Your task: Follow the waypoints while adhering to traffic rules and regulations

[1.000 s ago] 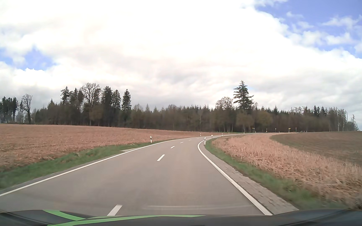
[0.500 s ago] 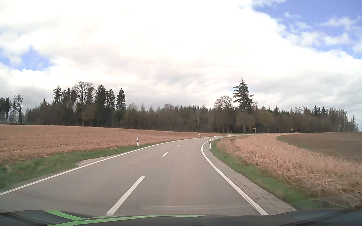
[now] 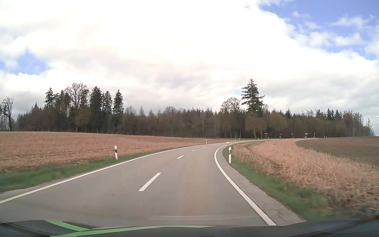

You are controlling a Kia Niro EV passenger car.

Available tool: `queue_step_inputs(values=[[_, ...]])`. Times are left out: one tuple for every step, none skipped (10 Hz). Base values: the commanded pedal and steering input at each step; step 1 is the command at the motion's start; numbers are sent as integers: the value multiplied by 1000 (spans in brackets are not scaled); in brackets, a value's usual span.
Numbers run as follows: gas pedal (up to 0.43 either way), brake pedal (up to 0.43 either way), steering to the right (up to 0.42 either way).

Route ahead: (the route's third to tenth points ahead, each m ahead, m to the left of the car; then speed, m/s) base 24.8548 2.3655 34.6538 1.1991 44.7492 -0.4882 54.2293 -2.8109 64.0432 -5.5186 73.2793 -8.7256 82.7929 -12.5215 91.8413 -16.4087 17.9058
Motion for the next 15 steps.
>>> queue_step_inputs(values=[[150, 0, 12], [150, 0, 12], [150, 0, 13], [150, 0, 16], [150, 0, 20], [157, 0, 24], [157, 0, 26], [157, 0, 27], [157, 0, 28], [157, 0, 28], [157, 0, 28], [157, 0, 27], [157, 0, 27], [157, 0, 26], [169, 0, 26]])
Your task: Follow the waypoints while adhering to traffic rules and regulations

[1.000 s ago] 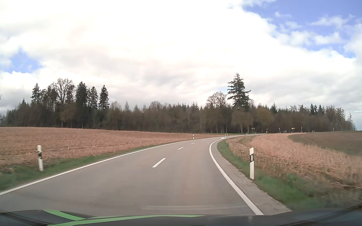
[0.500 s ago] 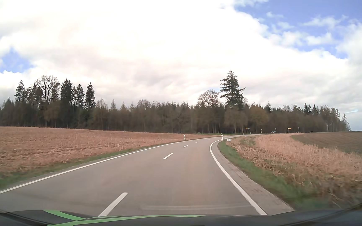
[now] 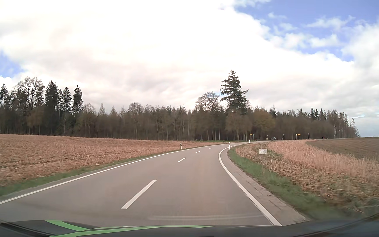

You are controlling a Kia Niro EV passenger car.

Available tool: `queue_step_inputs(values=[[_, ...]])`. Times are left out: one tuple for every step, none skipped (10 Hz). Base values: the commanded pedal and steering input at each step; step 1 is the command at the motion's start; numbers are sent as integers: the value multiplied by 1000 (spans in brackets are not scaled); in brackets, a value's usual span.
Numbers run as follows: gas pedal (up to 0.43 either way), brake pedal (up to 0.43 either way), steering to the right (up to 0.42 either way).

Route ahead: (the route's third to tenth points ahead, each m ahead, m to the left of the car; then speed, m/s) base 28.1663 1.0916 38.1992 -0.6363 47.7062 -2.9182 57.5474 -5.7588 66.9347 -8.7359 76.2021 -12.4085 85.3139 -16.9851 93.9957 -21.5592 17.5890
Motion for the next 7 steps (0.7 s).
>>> queue_step_inputs(values=[[169, 0, 25], [169, 0, 25], [177, 0, 25], [177, 0, 25], [177, 0, 25], [189, 0, 25], [189, 0, 25]])
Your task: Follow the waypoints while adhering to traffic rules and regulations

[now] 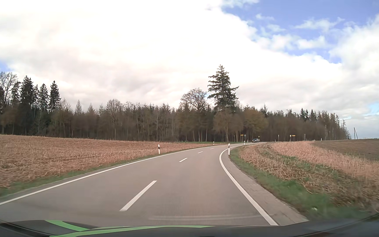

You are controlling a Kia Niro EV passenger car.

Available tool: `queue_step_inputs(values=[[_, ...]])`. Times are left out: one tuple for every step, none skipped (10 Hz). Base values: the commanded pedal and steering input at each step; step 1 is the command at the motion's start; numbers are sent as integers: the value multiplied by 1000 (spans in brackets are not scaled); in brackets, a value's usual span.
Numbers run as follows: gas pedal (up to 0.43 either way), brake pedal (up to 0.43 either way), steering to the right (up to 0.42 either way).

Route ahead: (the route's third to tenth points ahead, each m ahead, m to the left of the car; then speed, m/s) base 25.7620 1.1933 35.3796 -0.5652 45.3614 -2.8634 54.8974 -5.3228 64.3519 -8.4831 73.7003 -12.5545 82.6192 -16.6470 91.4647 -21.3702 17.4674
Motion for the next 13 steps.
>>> queue_step_inputs(values=[[189, 0, 25], [197, 0, 25], [197, 0, 25], [197, 0, 25], [197, 0, 27], [197, 0, 28], [197, 0, 28], [197, 0, 29], [197, 0, 30], [197, 0, 32], [197, 0, 33], [197, 0, 33], [197, 0, 33]])
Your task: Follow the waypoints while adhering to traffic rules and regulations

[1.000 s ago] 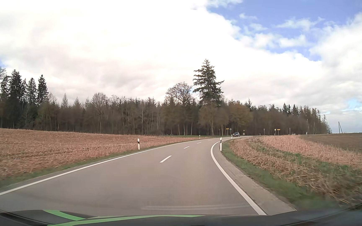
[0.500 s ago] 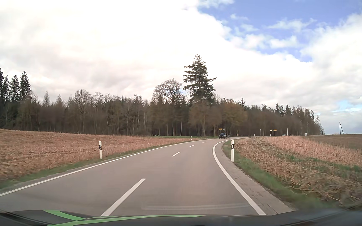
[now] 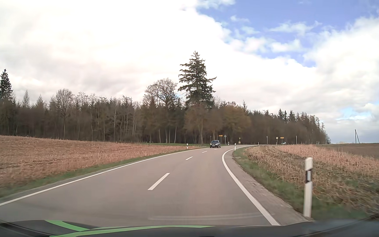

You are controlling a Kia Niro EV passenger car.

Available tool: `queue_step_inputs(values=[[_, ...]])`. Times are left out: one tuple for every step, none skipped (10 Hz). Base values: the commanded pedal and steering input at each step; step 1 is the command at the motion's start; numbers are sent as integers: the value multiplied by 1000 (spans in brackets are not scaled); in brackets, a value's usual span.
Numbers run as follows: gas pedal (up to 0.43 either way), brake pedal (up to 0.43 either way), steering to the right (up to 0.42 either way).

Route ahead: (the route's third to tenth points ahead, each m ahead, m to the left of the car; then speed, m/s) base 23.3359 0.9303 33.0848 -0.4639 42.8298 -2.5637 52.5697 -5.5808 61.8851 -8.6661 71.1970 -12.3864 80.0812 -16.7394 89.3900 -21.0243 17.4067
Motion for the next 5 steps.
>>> queue_step_inputs(values=[[197, 0, 33], [197, 0, 33], [197, 0, 33], [197, 0, 33], [197, 0, 33]])
